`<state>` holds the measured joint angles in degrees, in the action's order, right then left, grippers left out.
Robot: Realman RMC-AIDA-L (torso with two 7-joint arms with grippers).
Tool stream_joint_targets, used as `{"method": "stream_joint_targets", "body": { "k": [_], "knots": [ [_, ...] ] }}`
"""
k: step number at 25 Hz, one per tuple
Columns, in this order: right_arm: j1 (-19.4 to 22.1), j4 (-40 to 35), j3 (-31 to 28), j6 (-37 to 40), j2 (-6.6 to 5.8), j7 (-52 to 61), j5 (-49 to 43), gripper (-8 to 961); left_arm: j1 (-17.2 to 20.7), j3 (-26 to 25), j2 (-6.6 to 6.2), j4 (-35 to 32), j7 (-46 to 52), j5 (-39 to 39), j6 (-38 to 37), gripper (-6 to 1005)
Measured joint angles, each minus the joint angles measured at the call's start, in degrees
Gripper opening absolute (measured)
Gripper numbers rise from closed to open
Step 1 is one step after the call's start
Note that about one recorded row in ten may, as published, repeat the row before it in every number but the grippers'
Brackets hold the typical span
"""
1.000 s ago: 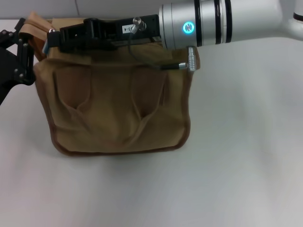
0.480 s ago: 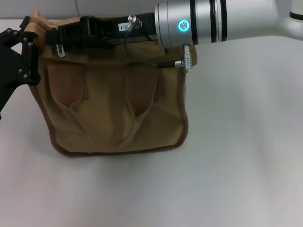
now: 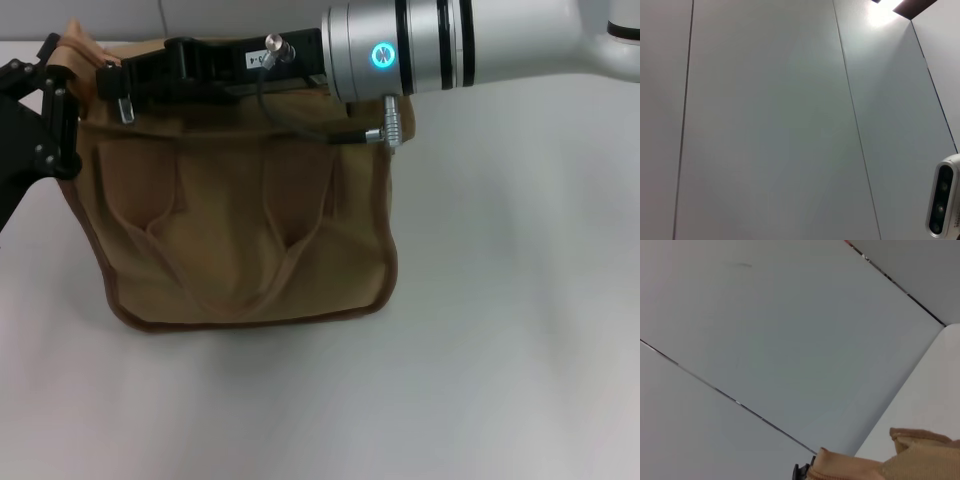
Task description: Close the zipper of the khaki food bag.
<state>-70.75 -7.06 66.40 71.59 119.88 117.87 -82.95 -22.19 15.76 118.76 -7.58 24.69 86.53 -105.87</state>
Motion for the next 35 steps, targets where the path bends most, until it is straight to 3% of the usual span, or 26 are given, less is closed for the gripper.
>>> {"method": "stream_joint_targets", "body": {
  "k": [9,14,26,35],
  "knots": [
    [0.2,0.4,0.2,-0.2,0.0,-1.7,0.0,295,0.1,-0.2,-0.02,0.0,0.0,0.0,0.0,25],
    [1.0,0.5,-0.1,0.2,0.0,-4.9,0.3,97,0.2,-0.4,-0.02,0.1,0.1,-0.1,0.6,25],
    [3.1,0.6,0.6,1.6,0.0,-9.5,2.9,9,0.4,-0.4,-0.02,0.2,0.5,0.0,1.4,27],
    [4.3,0.6,0.2,2.2,0.0,-12.0,3.3,9,0.4,-0.6,-0.02,0.7,0.8,-0.8,2.2,28]
  ]
}}
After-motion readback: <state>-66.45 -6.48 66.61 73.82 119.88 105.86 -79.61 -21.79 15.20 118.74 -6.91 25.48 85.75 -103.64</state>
